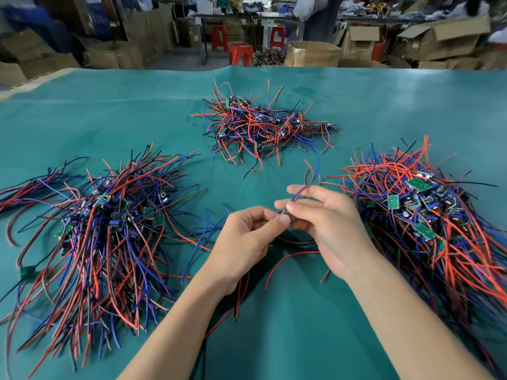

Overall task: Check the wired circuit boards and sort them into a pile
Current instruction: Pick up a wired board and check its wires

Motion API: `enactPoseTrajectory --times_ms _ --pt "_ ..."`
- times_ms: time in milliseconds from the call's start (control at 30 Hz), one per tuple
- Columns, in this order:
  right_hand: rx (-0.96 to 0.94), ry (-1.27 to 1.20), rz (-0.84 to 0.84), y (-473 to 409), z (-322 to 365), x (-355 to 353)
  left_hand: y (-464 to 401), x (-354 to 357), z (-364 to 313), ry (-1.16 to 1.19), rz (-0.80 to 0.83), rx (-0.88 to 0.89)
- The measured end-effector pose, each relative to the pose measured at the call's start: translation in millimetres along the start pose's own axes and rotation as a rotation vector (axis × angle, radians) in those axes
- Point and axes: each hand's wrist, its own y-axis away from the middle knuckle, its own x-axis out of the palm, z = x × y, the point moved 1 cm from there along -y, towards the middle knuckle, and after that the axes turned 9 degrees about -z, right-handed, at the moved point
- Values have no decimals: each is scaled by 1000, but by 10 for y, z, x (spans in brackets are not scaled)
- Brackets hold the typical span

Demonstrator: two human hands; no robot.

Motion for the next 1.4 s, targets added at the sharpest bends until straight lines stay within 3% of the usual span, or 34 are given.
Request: enactPoseTrajectory --times_ms 300,700,833,1033,1133,1233,1333,1400 --pt "-2 97 -48 15 8 -13 8 -6 -17 6 23 -42" --pt "-264 310 -402 -205 0 -265 44 23 -31 -40 110 -39" --pt "-419 456 -524 -257 21 -349 49 26 -40 -26 138 -36" --pt "-818 608 -697 -219 82 -372 47 15 -48 -47 168 -28" --pt "-686 481 -702 -269 75 -406 41 5 -47 -47 182 -34" --pt "-480 184 -755 -347 121 -461 34 -9 -43 -19 195 -65" --pt "-311 -150 -652 -314 159 -384 6 -27 -25 56 114 -63" --pt "-193 -227 -528 -219 114 -246 -13 -35 -7 122 47 -63"
